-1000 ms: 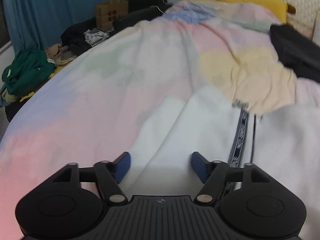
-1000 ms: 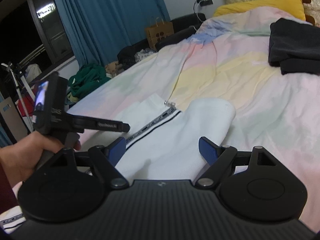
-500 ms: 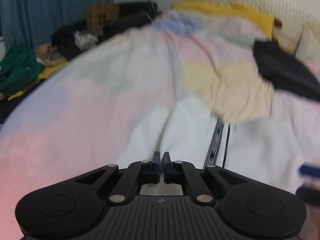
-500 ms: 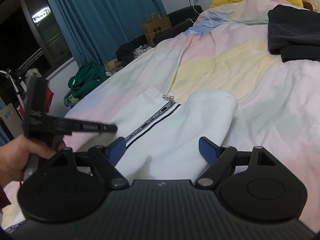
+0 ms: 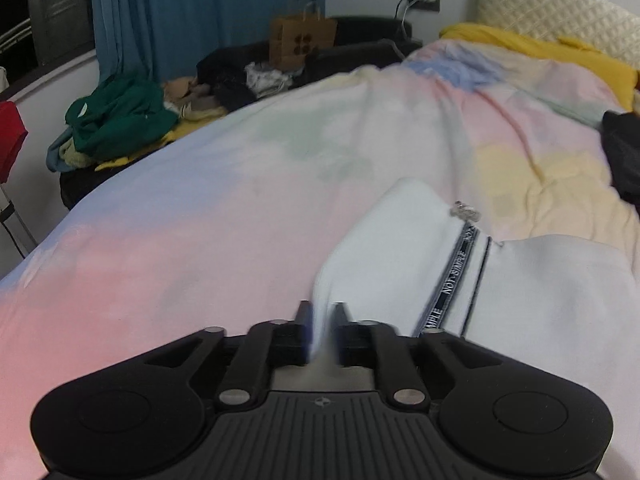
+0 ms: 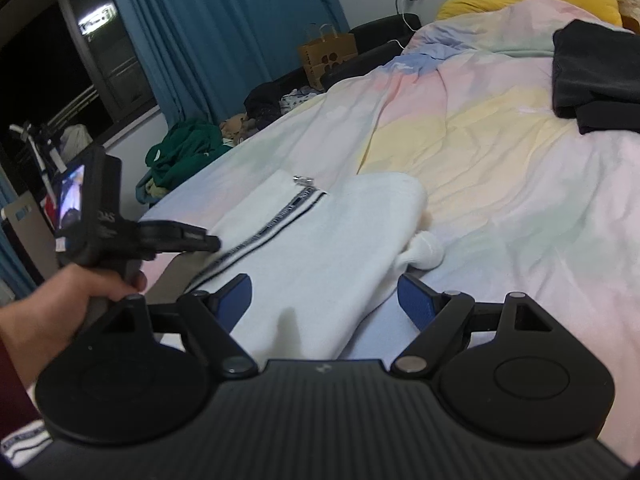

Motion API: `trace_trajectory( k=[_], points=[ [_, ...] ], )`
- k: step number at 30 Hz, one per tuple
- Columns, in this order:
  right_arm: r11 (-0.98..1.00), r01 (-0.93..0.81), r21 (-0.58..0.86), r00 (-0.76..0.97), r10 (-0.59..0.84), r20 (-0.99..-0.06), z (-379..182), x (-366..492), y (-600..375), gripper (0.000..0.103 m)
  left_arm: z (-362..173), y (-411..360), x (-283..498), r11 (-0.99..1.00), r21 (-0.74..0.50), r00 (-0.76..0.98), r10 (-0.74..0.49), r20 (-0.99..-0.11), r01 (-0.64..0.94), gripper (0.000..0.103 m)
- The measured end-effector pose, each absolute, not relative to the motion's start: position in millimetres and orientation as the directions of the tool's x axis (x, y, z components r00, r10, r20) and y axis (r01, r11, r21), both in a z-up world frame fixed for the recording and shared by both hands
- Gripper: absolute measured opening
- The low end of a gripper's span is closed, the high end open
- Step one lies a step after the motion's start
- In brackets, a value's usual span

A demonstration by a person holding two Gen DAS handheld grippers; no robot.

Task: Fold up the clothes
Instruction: 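Move both open grippers over the folded white sweatpants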

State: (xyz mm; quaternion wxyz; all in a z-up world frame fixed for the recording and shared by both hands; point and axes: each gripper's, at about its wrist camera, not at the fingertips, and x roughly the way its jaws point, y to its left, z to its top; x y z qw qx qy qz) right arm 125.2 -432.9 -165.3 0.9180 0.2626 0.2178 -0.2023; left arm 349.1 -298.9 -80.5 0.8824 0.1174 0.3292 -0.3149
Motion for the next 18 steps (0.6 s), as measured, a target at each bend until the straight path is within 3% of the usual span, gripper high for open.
trace_trajectory(
  k=[1,2,7,9,18],
  points=[
    [0.781,0.482,0.396,0.827,-0.257,-0.500,-167,126,-432,0.081,-78,-290,343,0.781,-0.014,0.589,-0.482,-0.649,0.625,0.039],
    [0.781,0.475,0.406,0.830,-0.244,-0.502,-170,128,-433,0.081,-75,-281,336,0.787,-0.027,0.593,-0.486,-0.642,0.616,0.041],
    [0.731,0.478,0.487,0.819,-0.171,-0.548,-180,137,-446,0.081,-60,-236,305,0.815,-0.097,0.614,-0.502,-0.609,0.571,0.042],
    [0.724,0.485,0.491,0.817,-0.176,-0.548,-177,137,-449,0.081,-53,-217,291,0.825,-0.125,0.624,-0.507,-0.595,0.551,0.047],
    [0.643,0.393,0.657,0.859,-0.002,-0.512,-167,138,-466,0.081,-20,-14,119,0.932,-0.217,0.741,-0.363,-0.565,0.291,0.051]
  ],
)
